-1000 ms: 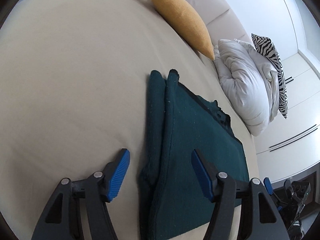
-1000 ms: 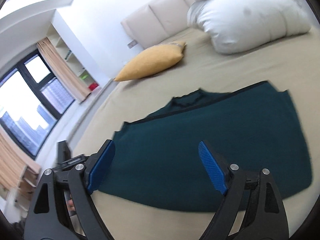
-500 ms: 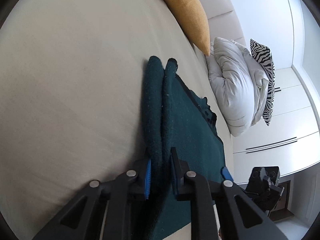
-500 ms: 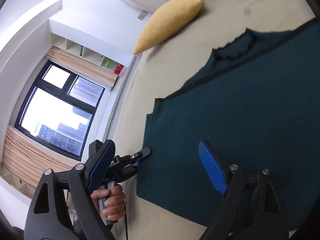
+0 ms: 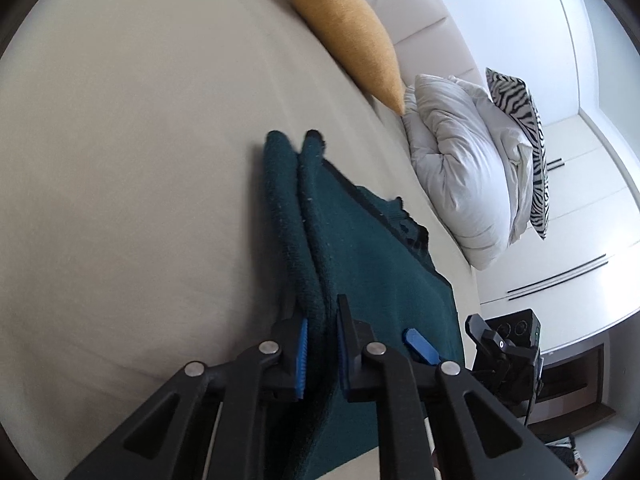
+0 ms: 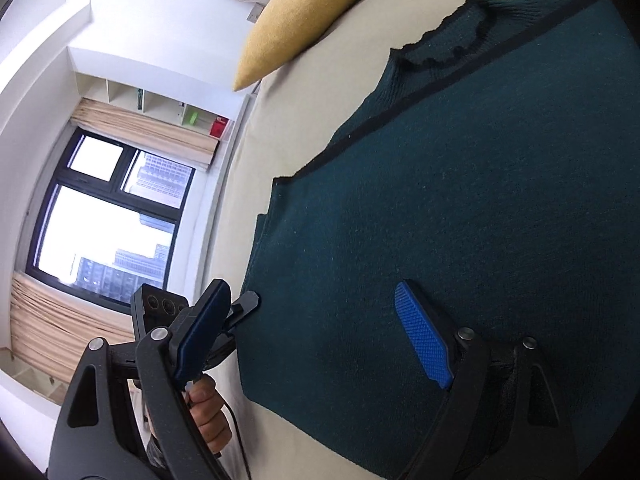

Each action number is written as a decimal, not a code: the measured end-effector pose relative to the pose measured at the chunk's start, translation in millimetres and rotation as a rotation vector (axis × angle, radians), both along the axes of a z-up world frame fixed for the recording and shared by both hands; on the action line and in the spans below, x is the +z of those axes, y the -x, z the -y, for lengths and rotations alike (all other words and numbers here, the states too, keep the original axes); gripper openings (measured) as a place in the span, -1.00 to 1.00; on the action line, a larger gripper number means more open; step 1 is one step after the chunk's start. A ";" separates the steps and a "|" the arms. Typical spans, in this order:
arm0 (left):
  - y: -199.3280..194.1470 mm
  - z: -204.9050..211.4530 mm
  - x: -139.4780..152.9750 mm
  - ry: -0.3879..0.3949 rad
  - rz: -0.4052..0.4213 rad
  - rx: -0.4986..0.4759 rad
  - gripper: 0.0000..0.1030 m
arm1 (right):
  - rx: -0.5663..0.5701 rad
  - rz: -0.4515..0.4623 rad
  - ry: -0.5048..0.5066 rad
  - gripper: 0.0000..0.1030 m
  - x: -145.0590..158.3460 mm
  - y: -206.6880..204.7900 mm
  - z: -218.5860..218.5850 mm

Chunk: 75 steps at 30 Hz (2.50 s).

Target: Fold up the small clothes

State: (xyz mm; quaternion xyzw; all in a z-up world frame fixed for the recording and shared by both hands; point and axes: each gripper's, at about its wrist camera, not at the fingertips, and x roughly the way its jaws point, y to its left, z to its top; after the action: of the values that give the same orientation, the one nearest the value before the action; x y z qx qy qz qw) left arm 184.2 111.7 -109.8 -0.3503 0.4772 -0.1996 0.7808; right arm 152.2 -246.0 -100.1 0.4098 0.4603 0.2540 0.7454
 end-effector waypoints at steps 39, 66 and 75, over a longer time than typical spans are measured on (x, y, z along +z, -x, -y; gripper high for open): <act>19.5 184.8 19.3 -0.078 0.143 -0.243 -0.36 | -0.066 -0.173 0.052 0.08 -8.5 -21.5 138.5; 2.2 303.5 50.3 -0.262 0.272 -0.392 -0.24 | -0.164 -0.136 0.376 -0.76 23.4 25.1 254.7; -1.5 320.6 31.3 -0.324 0.265 -0.424 -0.20 | -0.186 -0.147 0.376 -0.79 9.4 40.2 282.6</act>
State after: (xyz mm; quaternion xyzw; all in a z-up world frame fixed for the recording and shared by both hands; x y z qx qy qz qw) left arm 185.8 -208.9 -78.5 -0.0844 0.4594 -0.3232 0.8230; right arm 112.0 -528.6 -90.7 0.3218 0.5128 0.0633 0.7934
